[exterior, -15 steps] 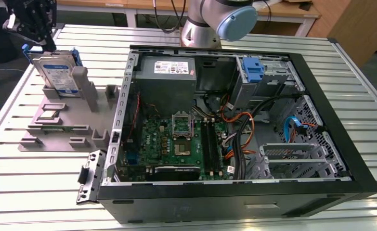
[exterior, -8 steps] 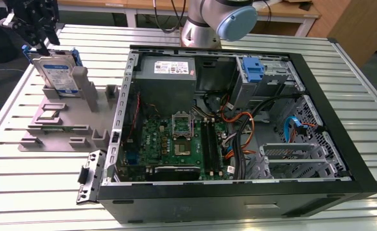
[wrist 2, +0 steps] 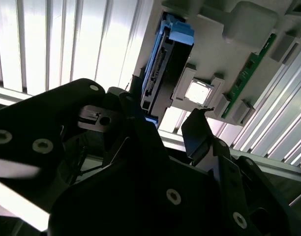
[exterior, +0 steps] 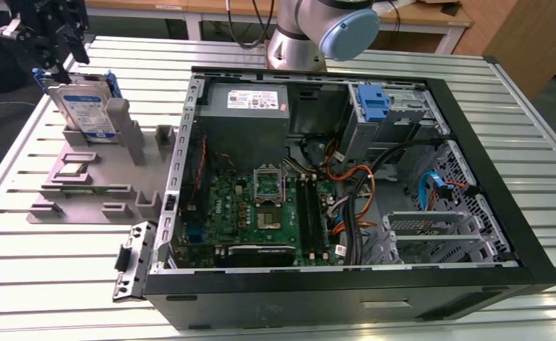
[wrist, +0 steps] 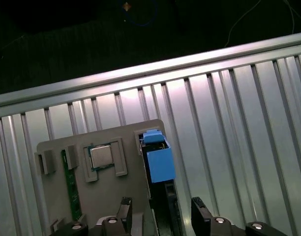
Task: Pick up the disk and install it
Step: 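Pick up the disk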
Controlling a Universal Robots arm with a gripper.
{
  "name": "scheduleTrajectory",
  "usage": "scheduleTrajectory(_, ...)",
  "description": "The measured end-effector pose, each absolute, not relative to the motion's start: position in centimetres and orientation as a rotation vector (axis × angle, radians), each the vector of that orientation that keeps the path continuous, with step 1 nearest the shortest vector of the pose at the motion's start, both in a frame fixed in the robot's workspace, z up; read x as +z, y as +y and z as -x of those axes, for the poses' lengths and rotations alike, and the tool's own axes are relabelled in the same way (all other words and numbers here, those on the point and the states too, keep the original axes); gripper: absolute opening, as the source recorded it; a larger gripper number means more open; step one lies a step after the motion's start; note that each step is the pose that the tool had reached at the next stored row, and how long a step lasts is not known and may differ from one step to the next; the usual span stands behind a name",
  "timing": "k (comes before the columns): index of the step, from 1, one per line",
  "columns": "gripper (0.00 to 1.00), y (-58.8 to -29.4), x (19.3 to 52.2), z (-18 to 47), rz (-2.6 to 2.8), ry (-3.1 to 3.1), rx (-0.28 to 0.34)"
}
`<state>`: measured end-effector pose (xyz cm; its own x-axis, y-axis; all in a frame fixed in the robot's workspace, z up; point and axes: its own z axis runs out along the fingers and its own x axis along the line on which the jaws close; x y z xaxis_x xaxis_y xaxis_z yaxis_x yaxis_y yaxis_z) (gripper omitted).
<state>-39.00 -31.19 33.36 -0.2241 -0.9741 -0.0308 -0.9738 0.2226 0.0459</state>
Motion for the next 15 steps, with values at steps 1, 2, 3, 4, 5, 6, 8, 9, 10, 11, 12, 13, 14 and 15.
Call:
scheduleTrajectory(1, 0.59, -31.18, 33.33, 39.00, -1.970, -2.439, -0.086)
scheduleTrajectory(2, 0.59, -31.18, 33.31, 39.00, -1.988, -2.425, -0.086)
scheduleTrajectory(3, 0.59, -31.18, 33.29, 39.00, -2.006, -2.409, -0.086)
scheduleTrajectory(4, 0.59, -31.18, 33.27, 39.00, -2.023, -2.395, -0.086)
scheduleTrajectory(5, 0.59, -31.18, 33.23, 39.00, -2.040, -2.380, -0.086)
scheduleTrajectory(6, 0.59, -31.18, 33.19, 39.00, -2.054, -2.367, -0.086)
scheduleTrajectory(8, 0.59, -31.14, 33.06, 39.00, -2.081, -2.342, -0.086)
scheduleTrajectory(9, 0.59, -31.12, 32.99, 39.00, -2.094, -2.330, -0.086)
scheduleTrajectory(10, 0.59, -31.10, 32.91, 39.00, -2.106, -2.319, -0.086)
scheduleTrajectory(11, 0.59, -31.08, 32.84, 39.00, -2.118, -2.308, -0.086)
scheduleTrajectory(12, 0.59, -31.05, 32.77, 39.00, -2.130, -2.296, -0.086)
scheduleTrajectory(13, 0.59, -31.02, 32.71, 39.00, -2.141, -2.286, -0.086)
scheduleTrajectory(14, 0.59, -30.98, 32.66, 39.00, -2.151, -2.276, -0.086)
scheduleTrajectory(15, 0.59, -30.93, 32.62, 39.00, -2.160, -2.267, -0.085)
